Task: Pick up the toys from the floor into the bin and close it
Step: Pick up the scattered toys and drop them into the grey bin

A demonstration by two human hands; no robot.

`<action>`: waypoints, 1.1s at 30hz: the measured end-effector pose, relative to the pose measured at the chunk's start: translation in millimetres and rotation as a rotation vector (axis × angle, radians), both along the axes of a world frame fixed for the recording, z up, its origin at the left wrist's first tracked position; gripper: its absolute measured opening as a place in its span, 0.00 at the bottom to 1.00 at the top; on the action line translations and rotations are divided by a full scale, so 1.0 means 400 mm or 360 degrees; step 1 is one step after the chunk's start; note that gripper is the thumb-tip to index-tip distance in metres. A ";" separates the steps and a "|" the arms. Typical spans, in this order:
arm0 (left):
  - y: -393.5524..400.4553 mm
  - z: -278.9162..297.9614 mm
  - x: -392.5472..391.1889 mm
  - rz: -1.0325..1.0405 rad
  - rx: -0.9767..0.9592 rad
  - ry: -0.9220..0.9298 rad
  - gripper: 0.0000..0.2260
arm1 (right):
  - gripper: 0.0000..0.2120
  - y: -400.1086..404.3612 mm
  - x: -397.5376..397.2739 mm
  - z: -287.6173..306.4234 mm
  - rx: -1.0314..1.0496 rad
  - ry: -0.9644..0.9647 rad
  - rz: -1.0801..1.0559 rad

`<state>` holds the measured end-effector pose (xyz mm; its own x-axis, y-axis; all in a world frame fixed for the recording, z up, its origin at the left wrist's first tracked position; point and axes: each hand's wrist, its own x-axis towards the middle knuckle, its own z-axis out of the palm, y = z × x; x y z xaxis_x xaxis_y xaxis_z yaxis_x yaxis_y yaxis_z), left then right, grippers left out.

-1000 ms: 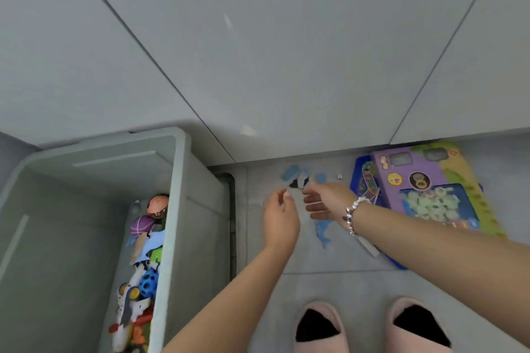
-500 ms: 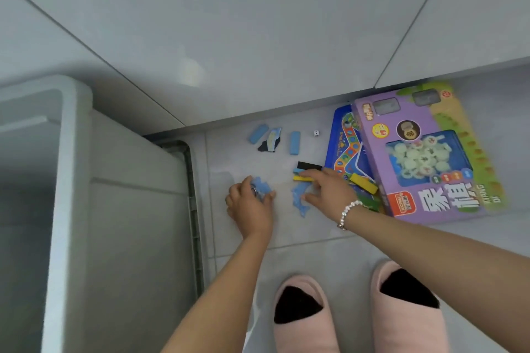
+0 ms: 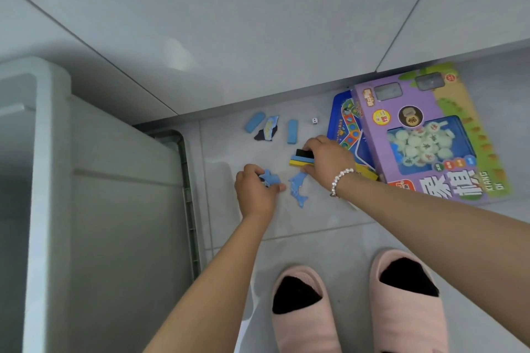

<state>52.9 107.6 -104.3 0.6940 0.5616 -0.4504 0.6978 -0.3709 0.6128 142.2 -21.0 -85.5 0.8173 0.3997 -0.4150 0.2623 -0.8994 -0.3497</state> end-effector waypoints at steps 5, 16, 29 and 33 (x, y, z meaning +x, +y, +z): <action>-0.009 0.005 -0.004 0.0052 -0.0115 -0.0100 0.17 | 0.23 0.006 0.013 0.000 -0.0113 0.0035 0.0057; 0.005 0.025 -0.021 0.0402 -0.0546 -0.0218 0.15 | 0.24 -0.003 0.009 0.000 -0.0119 0.0008 0.0073; 0.010 0.107 -0.030 0.0752 -0.0925 -0.0359 0.11 | 0.21 -0.002 0.010 0.026 0.0352 0.0242 -0.0317; 0.036 0.272 -0.047 0.0866 -0.0919 -0.0701 0.08 | 0.16 0.065 -0.021 0.153 0.0904 0.0297 -0.0457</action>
